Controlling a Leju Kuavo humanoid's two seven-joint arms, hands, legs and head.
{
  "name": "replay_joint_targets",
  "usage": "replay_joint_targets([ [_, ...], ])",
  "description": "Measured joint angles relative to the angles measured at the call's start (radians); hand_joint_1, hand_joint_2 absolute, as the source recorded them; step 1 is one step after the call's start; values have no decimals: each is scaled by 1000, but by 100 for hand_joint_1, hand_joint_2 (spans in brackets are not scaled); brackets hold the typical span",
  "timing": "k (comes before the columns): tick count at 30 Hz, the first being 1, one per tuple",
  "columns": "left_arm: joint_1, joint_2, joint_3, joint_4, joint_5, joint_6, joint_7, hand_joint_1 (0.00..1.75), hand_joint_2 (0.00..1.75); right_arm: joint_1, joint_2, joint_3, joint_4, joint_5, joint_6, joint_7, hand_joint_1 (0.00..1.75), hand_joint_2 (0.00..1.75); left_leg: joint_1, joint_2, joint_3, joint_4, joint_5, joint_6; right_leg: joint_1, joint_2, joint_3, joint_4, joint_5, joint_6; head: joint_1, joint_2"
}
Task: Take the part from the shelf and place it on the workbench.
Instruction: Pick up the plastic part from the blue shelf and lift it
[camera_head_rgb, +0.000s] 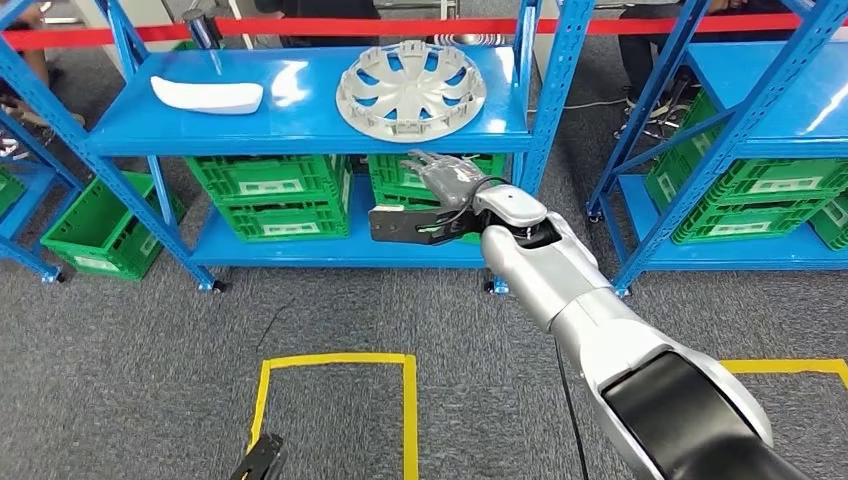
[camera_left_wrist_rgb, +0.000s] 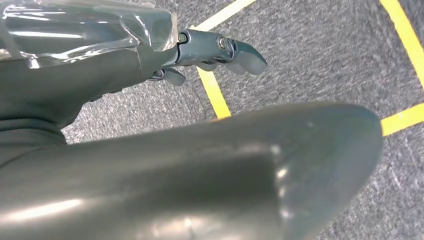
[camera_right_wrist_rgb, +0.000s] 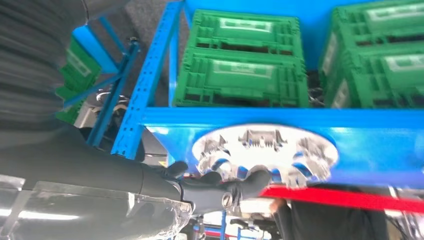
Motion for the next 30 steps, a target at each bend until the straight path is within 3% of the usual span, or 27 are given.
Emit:
replay_joint_targets([
  [2,1,0,8,0,-2,0,0,0,0,3,6,-3,-4,2,2,-1,0,175,5,0,-71,137,-51,-12,2,1,7,0,-7,-7,-1,0],
  [3,2,0,11,0,-2,0,0,0,0,6,7,-4,-4,3,3,-2,0,175,7,0,-107,196,-63,-16,2,1,12,0,-12,-9,-1,0],
  [4,4,0,12,0,-3,0,0,0,0,9,8,-4,-4,4,3,-2,0,175,8,1,-129,223,-57,-16,3,2,19,0,-17,-10,-1,0],
  [5,6,0,14,0,-4,0,0,0,0,12,9,-5,-4,5,3,-2,0,175,8,1,-131,208,-30,-15,3,3,28,0,-24,-10,-1,0],
  [7,9,0,17,0,-5,0,0,0,0,13,13,-6,-8,6,3,-2,0,175,7,1,-83,78,59,-5,3,4,48,-1,-39,-7,0,0],
  [8,9,1,19,0,-6,1,0,0,0,11,16,-6,-9,7,3,-2,0,175,4,1,-53,13,89,2,5,5,57,-5,-44,-4,0,0],
  [10,9,1,23,0,-9,3,0,0,0,9,20,-7,-12,9,4,-2,0,175,-5,3,-14,-63,100,19,7,6,66,-12,-49,4,0,0],
  [13,12,0,33,-1,-22,7,0,0,0,13,23,-13,-12,17,4,-1,0,175,-7,4,16,-95,79,39,12,2,71,-2,-46,21,0,0],
  [15,13,-2,39,-2,-33,7,0,0,0,11,23,-20,-11,23,5,-1,0,175,-3,1,43,-109,73,48,13,-1,34,66,-55,23,2,0],
  [18,13,-5,50,-2,-42,7,0,0,0,15,23,-27,-9,29,5,-1,0,175,-4,-4,66,-114,54,53,13,-2,-103,251,-102,19,3,0],
  [19,15,-6,53,-2,-45,6,0,0,0,20,21,-29,-7,31,6,-1,0,175,-4,-7,75,-114,44,52,12,-2,-137,279,-115,19,3,0],
  [20,17,-7,57,-2,-50,6,0,0,0,25,20,-32,-4,34,6,0,0,175,-4,-10,87,-114,34,51,12,-2,-153,271,-114,23,4,0],
  [21,18,-8,60,-2,-56,6,0,0,0,27,18,-35,-2,37,5,0,0,175,-4,-12,102,-114,23,48,12,-3,-151,226,-94,29,4,0],
  [23,20,-12,66,-2,-72,5,0,0,0,29,15,-40,3,43,5,0,0,175,-6,-13,134,-112,-5,40,12,-8,-120,81,4,42,4,0],
  [25,20,-15,76,-2,-86,4,2,0,0,31,13,-46,9,49,4,-2,0,175,-9,-14,152,-115,-31,30,17,-10,-91,-9,80,32,3,0],
  [26,20,-16,81,-3,-93,4,4,0,0,31,13,-49,11,52,3,-3,0,175,-10,-13,159,-115,-38,25,19,-10,-85,-20,91,20,3,0],
  [28,18,-17,89,-6,-103,3,5,0,0,29,16,-57,11,56,2,-6,0,175,-8,-11,156,-99,-35,17,16,-5,-70,-24,79,-1,2,0],
  [30,16,-19,97,-7,-111,2,5,0,0,32,17,-62,14,58,0,-8,0,175,-4,-6,104,0,-16,6,9,-2,-42,-33,65,-15,2,0],
])
